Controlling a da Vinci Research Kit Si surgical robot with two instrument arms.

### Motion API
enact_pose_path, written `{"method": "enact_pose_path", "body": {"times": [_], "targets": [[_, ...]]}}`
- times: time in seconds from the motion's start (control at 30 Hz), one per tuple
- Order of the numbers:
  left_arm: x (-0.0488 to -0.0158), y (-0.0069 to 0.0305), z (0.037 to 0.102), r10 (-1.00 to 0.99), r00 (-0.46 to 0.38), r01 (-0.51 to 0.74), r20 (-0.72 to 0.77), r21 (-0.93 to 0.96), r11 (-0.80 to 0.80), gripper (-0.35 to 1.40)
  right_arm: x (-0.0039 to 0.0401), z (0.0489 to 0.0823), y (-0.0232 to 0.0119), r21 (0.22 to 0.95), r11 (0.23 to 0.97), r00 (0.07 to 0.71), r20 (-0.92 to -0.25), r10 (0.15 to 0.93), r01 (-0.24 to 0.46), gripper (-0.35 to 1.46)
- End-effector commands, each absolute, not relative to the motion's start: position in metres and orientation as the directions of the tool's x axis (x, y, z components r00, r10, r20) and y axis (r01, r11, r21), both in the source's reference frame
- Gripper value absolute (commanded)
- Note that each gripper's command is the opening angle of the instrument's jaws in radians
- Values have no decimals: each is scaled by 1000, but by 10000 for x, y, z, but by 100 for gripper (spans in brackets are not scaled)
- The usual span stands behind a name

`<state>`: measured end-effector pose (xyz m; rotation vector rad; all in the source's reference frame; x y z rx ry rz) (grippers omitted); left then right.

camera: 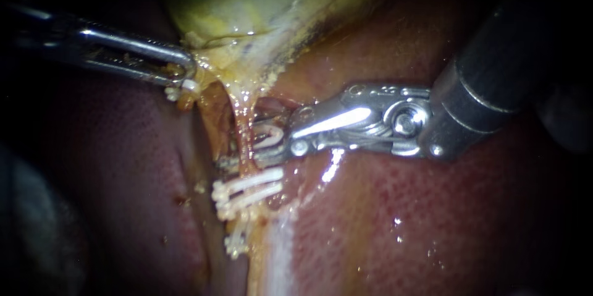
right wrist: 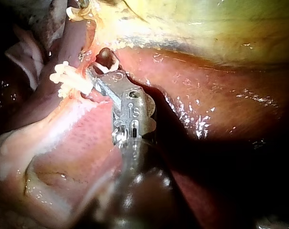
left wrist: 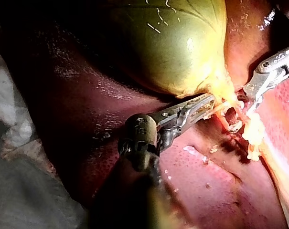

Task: Clipping third clip right tube

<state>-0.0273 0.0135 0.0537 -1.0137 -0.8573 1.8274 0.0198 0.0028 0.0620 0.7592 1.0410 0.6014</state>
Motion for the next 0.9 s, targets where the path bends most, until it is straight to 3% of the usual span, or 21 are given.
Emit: {"method": "enact_pose_path", "body": {"times": [0.03,0.9], "targets": [[-273,136,537,904,-306,-346,-300,-849,-399,-35,197,620,28,791,605,391,-532,751,-87,38],[-270,136,539,903,-307,-345,-301,-849,-400,-35,138,615,57,811,584,385,-528,756,-35,48]]}}
